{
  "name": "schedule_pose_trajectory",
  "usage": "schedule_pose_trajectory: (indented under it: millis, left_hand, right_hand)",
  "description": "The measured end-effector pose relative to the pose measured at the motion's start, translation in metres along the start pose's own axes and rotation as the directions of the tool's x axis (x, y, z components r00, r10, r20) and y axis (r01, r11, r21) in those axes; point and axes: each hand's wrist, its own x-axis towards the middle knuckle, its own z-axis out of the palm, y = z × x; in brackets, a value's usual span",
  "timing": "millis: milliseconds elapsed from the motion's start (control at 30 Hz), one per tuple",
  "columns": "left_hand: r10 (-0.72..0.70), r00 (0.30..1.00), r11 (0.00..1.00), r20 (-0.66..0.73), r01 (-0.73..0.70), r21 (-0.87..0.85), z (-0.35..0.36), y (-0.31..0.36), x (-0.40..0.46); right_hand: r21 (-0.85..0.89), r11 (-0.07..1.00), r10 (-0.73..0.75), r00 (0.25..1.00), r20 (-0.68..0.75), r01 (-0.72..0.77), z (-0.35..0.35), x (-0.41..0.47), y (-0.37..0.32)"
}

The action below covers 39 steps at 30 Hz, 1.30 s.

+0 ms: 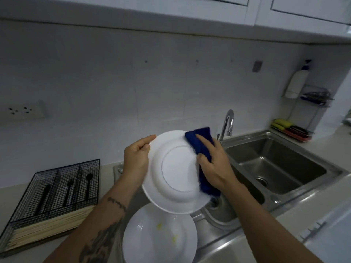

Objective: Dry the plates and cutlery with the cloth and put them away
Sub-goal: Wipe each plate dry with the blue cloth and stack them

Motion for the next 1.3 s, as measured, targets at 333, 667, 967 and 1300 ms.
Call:
schedule_pose_trajectory:
  millis: [333,667,967,1300]
  left_hand:
    - [-0.283,0.942,0.928,-0.182,0.22,-0.301,0.014,0.005,0.005]
    - [-0.461,0.883,0.72,0.087,0.43,-0.544,0.02,0.016,-0.007]
    - [-0.362,0.931,0.813,0.048,0.341,-0.473,0.002,0.007,-0.003]
    - [-0.262,0.965,0.909,-0.001,0.246,-0.337,-0.017,-0.001,0.003]
  right_hand:
    - [0.088,0.996,-0.018,0.981,-0.191,0.035,0.041,-0.045,-0.009]
    - [-0.494,0.814,-0.283,0.951,0.124,0.307,0.06,-0.025,-0.045]
    - [-0.403,0.9,-0.158,0.986,0.05,0.164,0.054,0.028,-0.056]
    - [-0.006,1.0,0.023,0.999,-0.048,-0.023,0.034,0.023,-0.031]
